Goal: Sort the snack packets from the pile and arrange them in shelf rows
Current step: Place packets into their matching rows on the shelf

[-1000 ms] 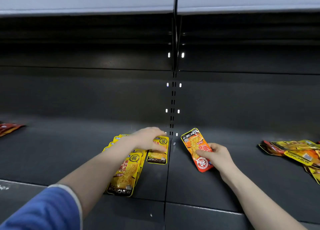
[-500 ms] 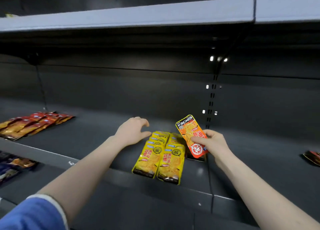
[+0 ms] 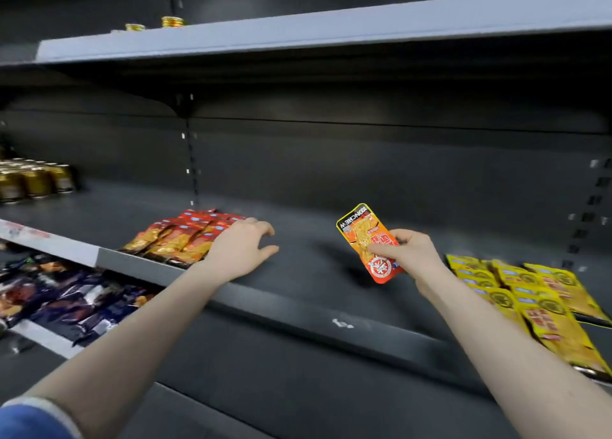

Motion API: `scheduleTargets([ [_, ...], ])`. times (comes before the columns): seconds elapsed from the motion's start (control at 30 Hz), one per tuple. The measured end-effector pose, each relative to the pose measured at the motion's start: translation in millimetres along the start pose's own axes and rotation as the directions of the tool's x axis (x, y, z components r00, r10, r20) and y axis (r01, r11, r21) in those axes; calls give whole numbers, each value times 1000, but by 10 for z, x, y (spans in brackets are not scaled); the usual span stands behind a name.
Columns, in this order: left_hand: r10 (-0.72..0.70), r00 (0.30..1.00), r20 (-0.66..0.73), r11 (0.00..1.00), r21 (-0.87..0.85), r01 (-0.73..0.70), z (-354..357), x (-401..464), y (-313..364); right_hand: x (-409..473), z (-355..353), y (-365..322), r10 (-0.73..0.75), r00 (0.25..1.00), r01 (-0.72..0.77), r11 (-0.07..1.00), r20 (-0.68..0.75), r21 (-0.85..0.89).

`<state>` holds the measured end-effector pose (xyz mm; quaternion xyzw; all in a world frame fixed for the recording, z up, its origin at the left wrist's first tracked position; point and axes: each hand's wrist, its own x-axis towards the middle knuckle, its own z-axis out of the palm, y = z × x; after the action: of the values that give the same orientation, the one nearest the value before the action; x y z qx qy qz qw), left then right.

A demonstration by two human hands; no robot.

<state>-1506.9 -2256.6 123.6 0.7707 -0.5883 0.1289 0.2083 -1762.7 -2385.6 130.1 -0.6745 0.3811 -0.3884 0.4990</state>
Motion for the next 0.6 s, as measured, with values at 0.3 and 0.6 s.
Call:
scheduleTargets([
  [0.3,-34,999,-37,999,-9,34,-27,349,-1137,555,1170,-5,31,990,-17,995,139,-100],
  [0.6,-54,997,-48,998,-46,52,-98,816,-2028,1133,2142,-207,-7,975,23,997,222,-71],
])
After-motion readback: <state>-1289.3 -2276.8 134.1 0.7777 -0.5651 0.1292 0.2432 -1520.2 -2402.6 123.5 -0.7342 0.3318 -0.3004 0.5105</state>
